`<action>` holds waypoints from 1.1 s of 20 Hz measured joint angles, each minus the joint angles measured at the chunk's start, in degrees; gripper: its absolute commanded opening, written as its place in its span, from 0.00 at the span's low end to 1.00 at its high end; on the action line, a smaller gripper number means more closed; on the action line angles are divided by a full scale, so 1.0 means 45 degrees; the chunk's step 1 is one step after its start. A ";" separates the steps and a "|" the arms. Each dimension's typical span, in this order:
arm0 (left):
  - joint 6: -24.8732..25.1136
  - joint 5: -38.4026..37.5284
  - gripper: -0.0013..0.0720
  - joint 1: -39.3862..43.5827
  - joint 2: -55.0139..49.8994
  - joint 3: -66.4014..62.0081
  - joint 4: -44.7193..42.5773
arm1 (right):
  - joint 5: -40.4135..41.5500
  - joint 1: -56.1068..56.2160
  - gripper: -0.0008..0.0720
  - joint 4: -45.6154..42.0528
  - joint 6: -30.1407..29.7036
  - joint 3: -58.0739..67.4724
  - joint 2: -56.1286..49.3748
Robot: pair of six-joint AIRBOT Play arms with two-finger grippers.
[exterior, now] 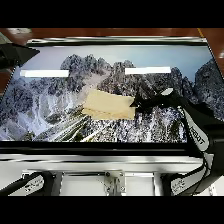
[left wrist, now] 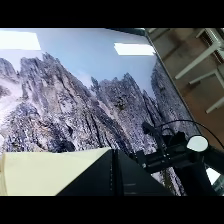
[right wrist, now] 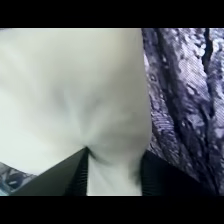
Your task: Fold the shirts.
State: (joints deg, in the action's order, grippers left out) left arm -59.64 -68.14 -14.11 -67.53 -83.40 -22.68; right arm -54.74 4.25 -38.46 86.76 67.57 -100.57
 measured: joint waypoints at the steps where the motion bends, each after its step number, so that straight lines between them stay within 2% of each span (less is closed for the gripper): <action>1: 0.0000 0.0005 0.07 0.0136 0.0000 0.0005 -0.0005 | 0.0063 0.0010 0.10 0.0151 0.0024 -0.0005 -0.0049; 3: 0.0000 0.0010 0.07 0.0287 0.0000 0.0000 0.0000 | 0.0092 0.0015 0.10 0.0544 -0.0136 -0.0005 -0.0097; 5: -0.0005 0.0019 0.07 0.0369 0.0000 0.0000 0.0000 | 0.0092 -0.0165 0.10 0.1316 -0.1069 -0.0010 0.0131; 8: -0.0107 0.0029 0.07 0.0442 0.0000 0.0000 0.0000 | 0.0097 -0.1030 0.10 0.2220 -0.2322 0.0092 0.1234; 11: -0.0214 0.0029 0.07 0.0491 0.0000 0.0000 0.0029 | 0.0083 -0.2730 0.10 0.2433 -0.2778 0.0267 0.2861; 16: -0.0267 0.0019 0.07 0.0826 0.0000 0.0000 0.0073 | -0.0651 -0.6941 0.10 0.1156 -0.1977 0.0369 0.5581; 22: -0.0272 -0.0005 0.07 0.1219 0.0000 0.0000 0.0087 | -0.2521 -1.1735 0.10 -0.2618 -0.0408 0.0379 0.7407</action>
State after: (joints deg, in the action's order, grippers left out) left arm -60.86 -68.16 -8.62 -67.53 -83.40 -22.28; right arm -66.08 -48.56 -50.24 84.93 69.28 -67.24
